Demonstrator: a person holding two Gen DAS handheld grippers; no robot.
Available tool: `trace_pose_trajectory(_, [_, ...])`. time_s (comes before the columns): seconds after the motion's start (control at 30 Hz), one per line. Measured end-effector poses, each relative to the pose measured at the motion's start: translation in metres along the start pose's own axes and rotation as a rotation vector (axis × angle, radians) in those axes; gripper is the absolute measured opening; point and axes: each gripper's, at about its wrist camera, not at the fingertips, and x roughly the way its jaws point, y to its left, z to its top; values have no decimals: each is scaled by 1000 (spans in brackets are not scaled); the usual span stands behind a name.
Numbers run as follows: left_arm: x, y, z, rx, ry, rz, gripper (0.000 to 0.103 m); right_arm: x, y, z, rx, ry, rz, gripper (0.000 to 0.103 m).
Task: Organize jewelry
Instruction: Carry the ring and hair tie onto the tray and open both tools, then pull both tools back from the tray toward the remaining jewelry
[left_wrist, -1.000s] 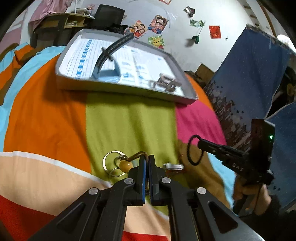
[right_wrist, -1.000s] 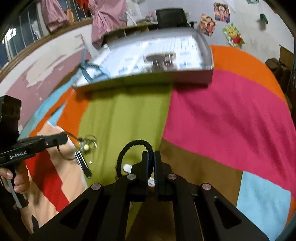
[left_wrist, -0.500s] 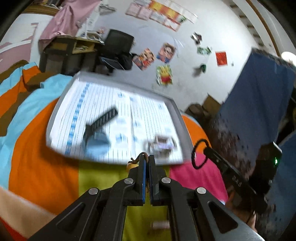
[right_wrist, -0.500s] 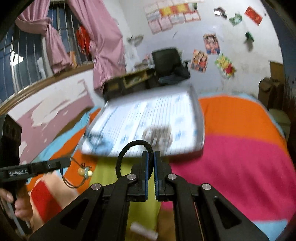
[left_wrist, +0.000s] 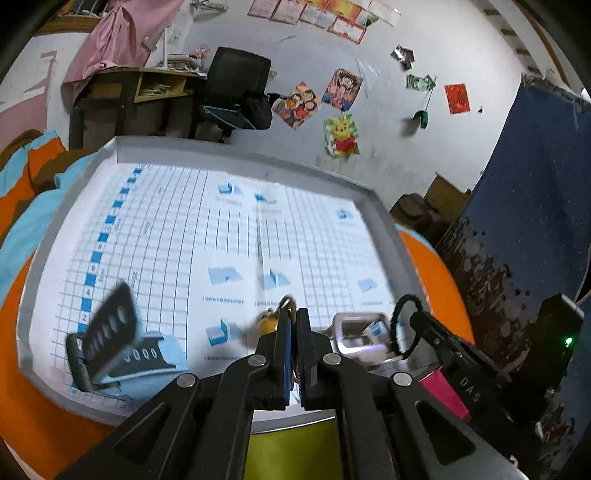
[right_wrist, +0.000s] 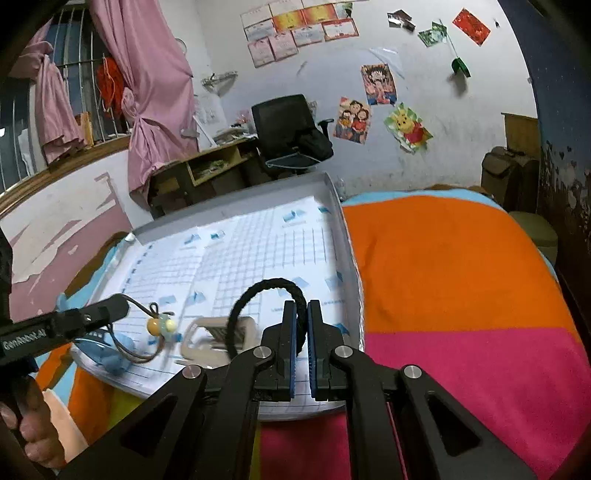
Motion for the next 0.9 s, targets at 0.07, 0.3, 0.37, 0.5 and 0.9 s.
trace_pose_trajectory(0.07, [2, -1, -3, 5, 1, 25, 3, 4, 0, -3, -7, 15, -7, 6])
trace_pose_trajectory(0.3, [-7, 6, -11, -38, -16, 87, 58, 2, -2, -3, -24, 11, -9, 33])
trace_pose_trajectory(0.37, [-16, 7, -12, -61, -62, 102, 71, -5, 0, -3, -36, -13, -6, 37])
trace_pose_trajectory(0.5, [-40, 0, -15, -52, -130, 109, 79, -23, -6, 2, -33, -57, -12, 41])
trace_pose_trajectory(0.9, [-154, -44, -49, 77, -380, 198, 103, -135, -5, 1, -74, -247, 15, 87])
